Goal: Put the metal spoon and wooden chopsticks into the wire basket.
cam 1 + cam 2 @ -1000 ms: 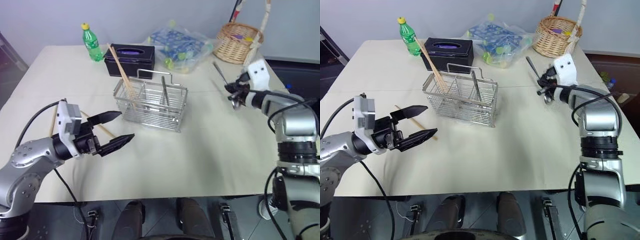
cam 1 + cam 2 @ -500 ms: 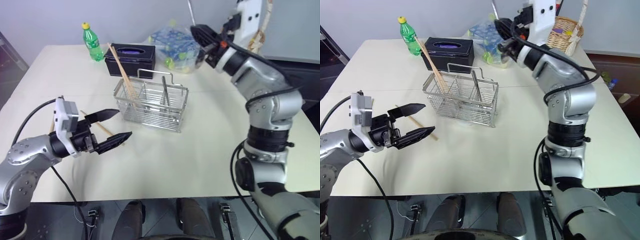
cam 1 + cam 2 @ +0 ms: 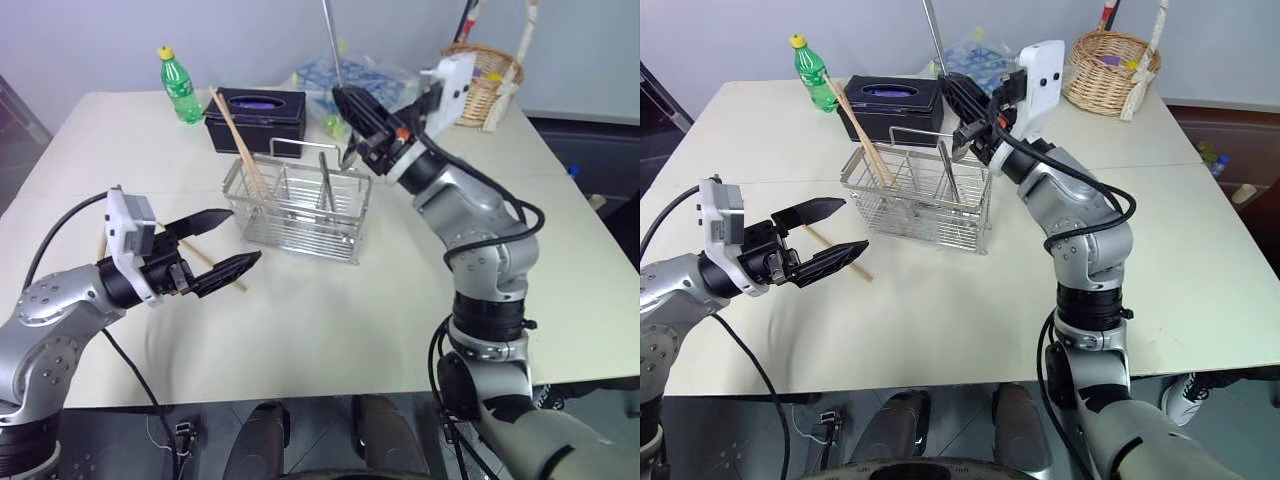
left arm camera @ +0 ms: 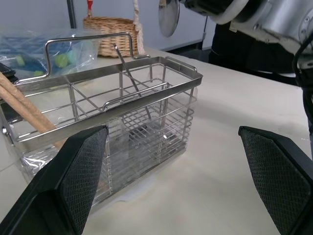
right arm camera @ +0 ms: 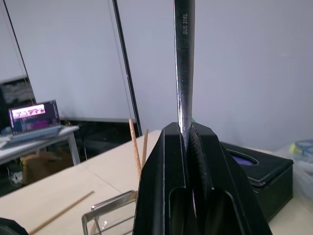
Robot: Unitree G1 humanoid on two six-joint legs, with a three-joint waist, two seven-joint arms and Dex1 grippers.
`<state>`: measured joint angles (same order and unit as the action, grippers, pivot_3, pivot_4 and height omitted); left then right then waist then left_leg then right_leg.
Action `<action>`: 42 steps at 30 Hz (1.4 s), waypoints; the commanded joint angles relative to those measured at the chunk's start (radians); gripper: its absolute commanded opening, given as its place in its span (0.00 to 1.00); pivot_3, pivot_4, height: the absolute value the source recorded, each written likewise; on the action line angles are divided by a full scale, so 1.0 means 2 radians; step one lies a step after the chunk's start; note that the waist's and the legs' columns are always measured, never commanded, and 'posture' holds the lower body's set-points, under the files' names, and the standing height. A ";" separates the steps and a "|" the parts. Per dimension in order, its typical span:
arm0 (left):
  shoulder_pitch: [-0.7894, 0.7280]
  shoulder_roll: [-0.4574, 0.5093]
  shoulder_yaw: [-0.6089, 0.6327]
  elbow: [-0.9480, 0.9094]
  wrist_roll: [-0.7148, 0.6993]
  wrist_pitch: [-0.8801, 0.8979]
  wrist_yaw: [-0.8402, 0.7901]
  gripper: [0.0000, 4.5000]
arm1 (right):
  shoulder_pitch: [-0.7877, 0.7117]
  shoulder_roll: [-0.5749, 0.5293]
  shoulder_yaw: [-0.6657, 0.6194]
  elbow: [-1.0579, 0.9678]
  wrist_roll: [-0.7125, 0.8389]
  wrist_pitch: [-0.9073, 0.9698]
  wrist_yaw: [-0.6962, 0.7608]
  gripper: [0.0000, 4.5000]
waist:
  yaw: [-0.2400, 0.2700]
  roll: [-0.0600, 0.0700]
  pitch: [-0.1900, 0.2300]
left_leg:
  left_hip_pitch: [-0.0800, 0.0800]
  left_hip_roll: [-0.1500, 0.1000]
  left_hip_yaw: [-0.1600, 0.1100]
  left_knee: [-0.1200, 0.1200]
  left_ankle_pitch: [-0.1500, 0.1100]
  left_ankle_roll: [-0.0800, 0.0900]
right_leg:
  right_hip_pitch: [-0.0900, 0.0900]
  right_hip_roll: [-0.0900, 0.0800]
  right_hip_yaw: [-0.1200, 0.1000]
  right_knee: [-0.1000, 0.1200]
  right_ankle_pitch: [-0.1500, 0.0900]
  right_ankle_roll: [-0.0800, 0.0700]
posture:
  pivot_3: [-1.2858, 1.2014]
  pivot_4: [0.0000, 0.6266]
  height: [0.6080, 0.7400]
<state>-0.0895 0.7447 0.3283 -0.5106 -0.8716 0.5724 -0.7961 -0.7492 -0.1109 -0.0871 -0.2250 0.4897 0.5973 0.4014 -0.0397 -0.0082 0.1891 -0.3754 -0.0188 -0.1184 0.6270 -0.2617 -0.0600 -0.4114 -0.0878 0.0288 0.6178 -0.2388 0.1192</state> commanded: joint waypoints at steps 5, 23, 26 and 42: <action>-0.002 -0.002 0.008 -0.015 -0.001 -0.005 0.012 1.00 | 0.027 0.007 0.029 0.024 -0.016 -0.059 0.016 0.01 | -0.003 0.000 0.000 | 0.000 0.000 0.000 0.000 0.000 0.000 | 0.000 0.000 0.000 0.000 0.000 0.000 | 0.52 0.24 1.00; 0.000 0.004 0.012 -0.013 0.001 -0.006 0.018 1.00 | 0.039 0.009 0.044 0.021 -0.016 -0.071 0.018 0.99 | -0.002 0.000 0.000 | 0.000 0.000 0.000 0.000 0.000 0.000 | 0.000 0.000 0.000 0.000 0.000 0.000 | 0.52 0.24 1.00; -0.003 0.004 0.011 -0.009 0.003 -0.007 0.017 1.00 | 0.036 0.005 0.046 0.022 -0.020 -0.073 0.018 0.99 | -0.002 0.000 0.000 | 0.000 0.000 0.000 0.000 0.000 0.000 | 0.000 0.000 0.000 0.000 0.000 0.000 | 0.52 0.24 1.00; 0.029 -0.046 0.033 0.070 0.106 -0.091 0.066 1.00 | 0.030 -0.131 0.016 -0.089 0.028 0.033 0.053 0.99 | -0.001 0.000 0.000 | 0.000 0.000 0.000 0.000 0.000 0.000 | 0.000 0.000 0.000 0.000 0.000 0.000 | 0.52 0.24 1.00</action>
<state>-0.0351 0.6574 0.3579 -0.3859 -0.6921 0.4365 -0.6823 -0.6848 -0.3501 -0.0271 -0.3300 0.5093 0.6378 0.4889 -0.0421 -0.0081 0.1892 -0.3756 -0.0188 -0.1184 0.6266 -0.2617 -0.0599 -0.4118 -0.0879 0.0288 0.6173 -0.2394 0.1183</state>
